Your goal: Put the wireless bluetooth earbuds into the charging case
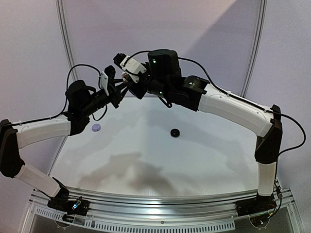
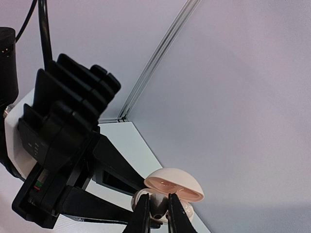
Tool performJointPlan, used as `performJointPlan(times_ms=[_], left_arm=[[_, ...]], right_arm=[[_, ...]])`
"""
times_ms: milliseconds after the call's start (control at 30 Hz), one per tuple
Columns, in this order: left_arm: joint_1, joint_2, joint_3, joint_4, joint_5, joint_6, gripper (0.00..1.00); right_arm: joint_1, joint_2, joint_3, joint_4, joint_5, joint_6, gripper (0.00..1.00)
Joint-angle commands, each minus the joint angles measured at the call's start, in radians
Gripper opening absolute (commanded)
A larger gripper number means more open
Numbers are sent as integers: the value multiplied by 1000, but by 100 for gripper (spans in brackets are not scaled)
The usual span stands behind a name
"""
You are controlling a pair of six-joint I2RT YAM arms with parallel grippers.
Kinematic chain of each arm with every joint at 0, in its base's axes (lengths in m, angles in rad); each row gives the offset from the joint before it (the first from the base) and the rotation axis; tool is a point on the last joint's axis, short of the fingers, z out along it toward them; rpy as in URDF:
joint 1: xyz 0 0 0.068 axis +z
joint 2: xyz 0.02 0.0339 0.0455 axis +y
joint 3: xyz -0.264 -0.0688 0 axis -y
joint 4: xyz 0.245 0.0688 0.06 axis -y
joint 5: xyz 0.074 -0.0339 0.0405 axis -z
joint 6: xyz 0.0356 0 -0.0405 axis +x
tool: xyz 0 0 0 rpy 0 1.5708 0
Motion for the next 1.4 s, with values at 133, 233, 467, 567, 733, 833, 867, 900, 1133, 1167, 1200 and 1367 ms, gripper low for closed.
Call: performJointPlan(times_ms=[133,233,467,567,733,833,867,900,1133,1167,1200,1367], left_arm=[[-1,-14,-12,56,43,-16,0],[-1,-13,-12,56,46,-16,0],[-1,-15,-13,55,55,-22,0],[-1,-15,-13,55,57,-26,0],[-1,-16,-15,55,55,-28,0],[-1,-16,-16,55,57,-30,0],[-1,-16,-16,54,58,-30,0],[-1,-16,-16,54,58,-31,0],[-1,-18,-17,55,59,-32,0],[-1,-18,-17,55,61,-34,0],[-1,-17,-17,55,63,-36,0],[-1,-19,-15,51,81,-49,0]], right_arm=[[-14,59,13,-45,40,3,13],[-14,59,14,-40,40,3,15],[-14,59,14,-40,42,-1,18],[-14,61,14,-42,52,-1,18],[-14,61,15,-42,87,-7,18],[-14,61,17,-40,106,-8,18],[-14,61,18,-40,108,-7,18],[-15,60,17,-38,111,-3,17],[-14,56,21,-27,145,16,19],[-14,56,22,-27,146,17,19],[-14,56,23,-29,144,18,19],[-14,65,42,-33,144,23,20]])
